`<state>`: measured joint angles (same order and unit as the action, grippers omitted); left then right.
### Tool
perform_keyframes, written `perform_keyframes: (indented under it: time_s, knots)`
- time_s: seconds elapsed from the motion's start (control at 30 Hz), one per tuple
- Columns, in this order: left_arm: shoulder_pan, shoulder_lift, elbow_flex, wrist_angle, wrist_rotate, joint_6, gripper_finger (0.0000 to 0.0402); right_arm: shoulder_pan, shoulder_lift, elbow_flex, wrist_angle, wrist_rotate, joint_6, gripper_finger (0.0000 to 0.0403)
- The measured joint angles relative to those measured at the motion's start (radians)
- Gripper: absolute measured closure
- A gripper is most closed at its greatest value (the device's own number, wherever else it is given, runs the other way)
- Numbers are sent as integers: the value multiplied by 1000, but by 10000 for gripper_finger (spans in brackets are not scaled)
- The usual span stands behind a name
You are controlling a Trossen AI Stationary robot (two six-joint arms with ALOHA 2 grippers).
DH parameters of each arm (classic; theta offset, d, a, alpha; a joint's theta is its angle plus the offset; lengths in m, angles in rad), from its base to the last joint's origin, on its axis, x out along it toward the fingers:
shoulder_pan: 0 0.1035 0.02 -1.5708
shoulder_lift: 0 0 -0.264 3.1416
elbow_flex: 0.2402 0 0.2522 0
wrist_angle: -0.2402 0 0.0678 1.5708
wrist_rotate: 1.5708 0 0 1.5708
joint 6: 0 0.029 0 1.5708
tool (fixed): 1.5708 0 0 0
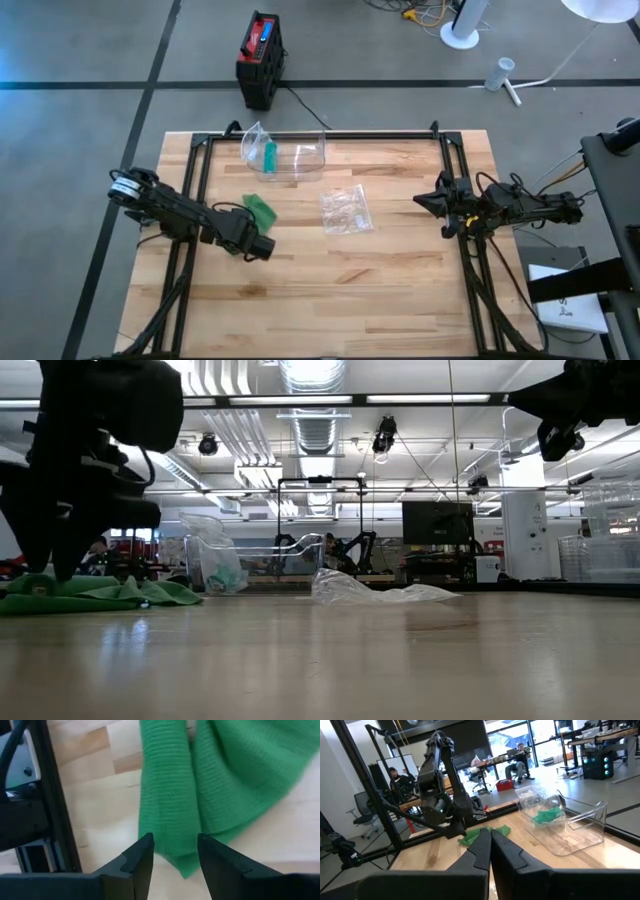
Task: Roll bandage
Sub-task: Roll the green bandage
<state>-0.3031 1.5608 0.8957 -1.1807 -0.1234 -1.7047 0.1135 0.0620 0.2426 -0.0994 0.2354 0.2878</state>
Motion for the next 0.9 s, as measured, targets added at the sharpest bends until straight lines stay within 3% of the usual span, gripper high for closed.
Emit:
perform_keyframes:
  time_s: [0.27, 0.57, 0.7, 0.9]
  knots:
    - [0, 1, -104, 161, 10, -20, 230, 0, 0, 0, 0, 0, 0, 401]
    - [0, 2, -119, 183, -3, -41, 249, 0, 0, 0, 0, 0, 0, 401]
    - [0, 2, -91, 168, -14, -32, 281, 0, 0, 0, 0, 0, 0, 402]
    - [0, -10, -27, 80, -62, -18, 366, 0, 0, 0, 0, 0, 0, 401]
